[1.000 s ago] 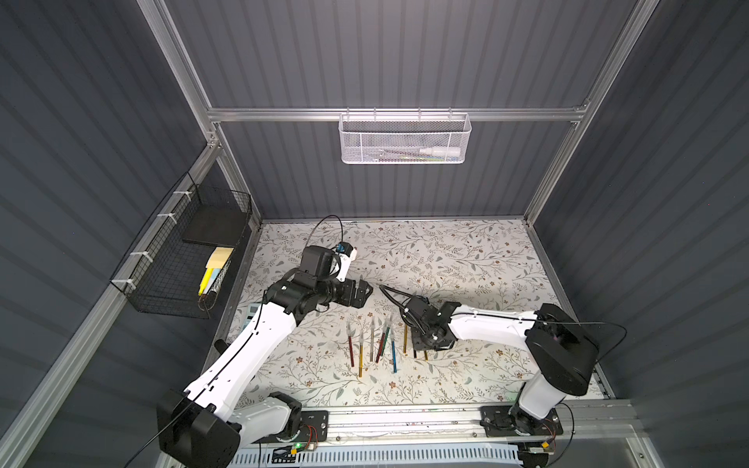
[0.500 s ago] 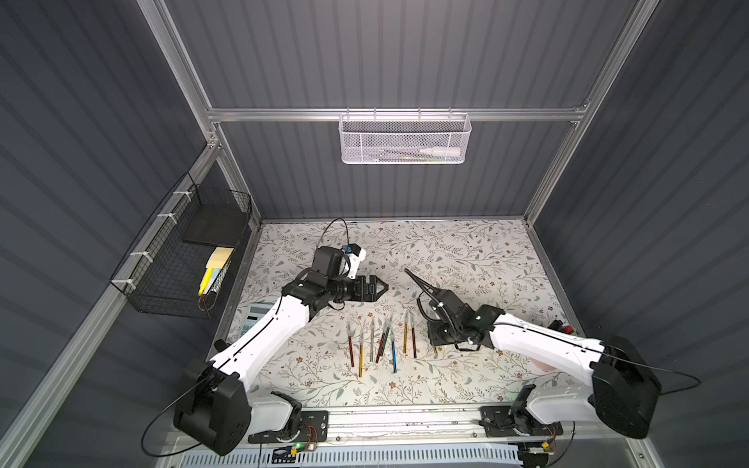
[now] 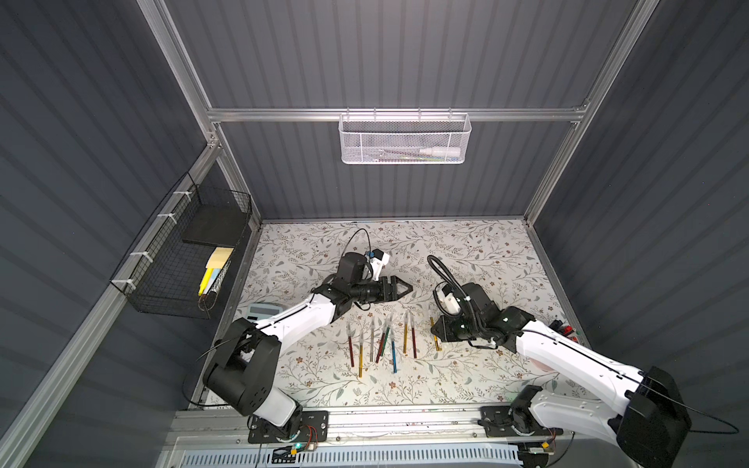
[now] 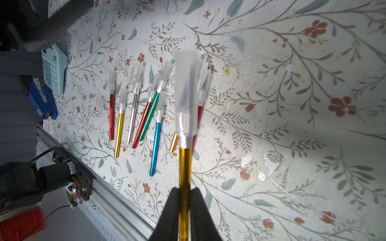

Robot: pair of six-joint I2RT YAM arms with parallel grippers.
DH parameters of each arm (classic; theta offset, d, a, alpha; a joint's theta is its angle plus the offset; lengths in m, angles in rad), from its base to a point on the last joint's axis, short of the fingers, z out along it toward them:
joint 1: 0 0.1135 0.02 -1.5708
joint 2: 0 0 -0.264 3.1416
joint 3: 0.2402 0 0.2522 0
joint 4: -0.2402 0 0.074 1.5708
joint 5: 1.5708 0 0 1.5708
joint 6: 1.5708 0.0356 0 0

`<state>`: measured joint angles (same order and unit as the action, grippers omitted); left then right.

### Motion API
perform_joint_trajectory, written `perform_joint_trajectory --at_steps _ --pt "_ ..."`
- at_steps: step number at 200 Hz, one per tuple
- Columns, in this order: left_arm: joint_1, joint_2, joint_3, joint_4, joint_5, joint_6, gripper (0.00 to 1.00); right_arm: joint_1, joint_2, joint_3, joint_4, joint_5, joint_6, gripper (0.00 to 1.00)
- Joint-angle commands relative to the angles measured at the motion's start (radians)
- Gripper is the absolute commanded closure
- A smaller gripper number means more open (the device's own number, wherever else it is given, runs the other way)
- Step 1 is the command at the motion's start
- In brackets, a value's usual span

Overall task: Remove protective caps from carving knives
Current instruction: Pick up the carving knife from the center of the board, then remove the protective sleeve from the carving knife.

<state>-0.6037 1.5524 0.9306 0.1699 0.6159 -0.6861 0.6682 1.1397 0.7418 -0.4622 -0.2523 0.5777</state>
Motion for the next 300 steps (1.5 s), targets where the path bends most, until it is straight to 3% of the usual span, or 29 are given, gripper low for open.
perform_joint_trajectory --at_steps 1,30,60,125,250,300 --pt "-0.016 0.011 0.012 0.081 0.034 -0.022 0.21 -0.005 -0.013 -0.013 0.004 -0.041 0.012 0.86" --pt "-0.016 0.022 -0.002 0.106 0.056 -0.015 0.22 -0.004 -0.021 -0.018 0.058 -0.092 0.049 0.86" --pt "-0.019 0.059 -0.003 0.167 0.11 -0.057 0.3 -0.005 -0.04 -0.027 0.098 -0.121 0.069 0.86" --pt "-0.019 0.063 -0.011 0.18 0.156 -0.054 0.32 -0.004 -0.073 -0.041 0.162 -0.161 0.112 0.86" --pt "-0.02 0.074 -0.007 0.186 0.228 -0.091 0.57 -0.005 -0.046 -0.025 0.206 -0.202 0.123 0.85" --pt "-0.027 0.086 -0.003 0.205 0.24 -0.116 0.61 -0.006 -0.049 -0.029 0.207 -0.215 0.123 0.85"
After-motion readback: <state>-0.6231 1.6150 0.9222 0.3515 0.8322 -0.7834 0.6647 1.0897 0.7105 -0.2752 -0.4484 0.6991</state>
